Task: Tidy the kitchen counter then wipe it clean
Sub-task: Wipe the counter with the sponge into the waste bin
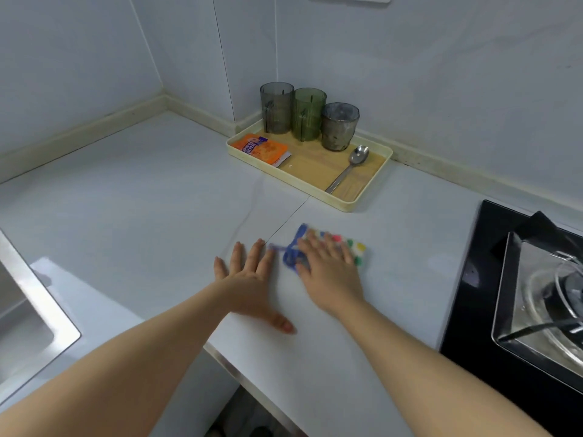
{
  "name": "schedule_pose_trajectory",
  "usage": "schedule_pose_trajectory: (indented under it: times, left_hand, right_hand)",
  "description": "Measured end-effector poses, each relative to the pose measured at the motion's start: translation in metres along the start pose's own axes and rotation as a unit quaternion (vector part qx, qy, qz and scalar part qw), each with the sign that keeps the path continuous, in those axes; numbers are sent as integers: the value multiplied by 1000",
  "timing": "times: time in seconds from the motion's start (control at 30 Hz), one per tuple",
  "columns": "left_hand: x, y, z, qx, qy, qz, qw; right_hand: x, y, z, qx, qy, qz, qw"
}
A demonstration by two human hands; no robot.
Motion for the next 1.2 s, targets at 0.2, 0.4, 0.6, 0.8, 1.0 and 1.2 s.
schedule_pose_trajectory:
  times: [0.2,0.4,0.6,0.8,1.0,1.2]
  left_hand:
    - [1,2,1,3,-3,2,1000]
    - [8,9,1,-30,38,62,997]
    - [18,33,-49,-27,123,112,986]
    - [24,53,-107,34,112,195,974]
    - [18,66,-139,39,67,222,972]
    - [0,73,-119,-49,2,218,975]
  right_hand:
    - [5,-5,0,21,-4,-27,999]
    - [-11,36,-14,51,36,-40,997]
    - [13,13,36,-127,39,-24,991]
    - [-39,11,-95,-45,22,-50,997]
    - [-44,17,-112,4,49,-65,997]
    - [-25,46,-55,-265,25,5,964]
Point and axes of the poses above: each hand's wrist, its own y-axis away from the middle knuckle, its own x-axis out of the back of the hand, z = x × y, the point moved 10 cm from there along -y, towards the middle knuckle, and after that the axes turned 7 degrees about -y, right-handed, at the moved point
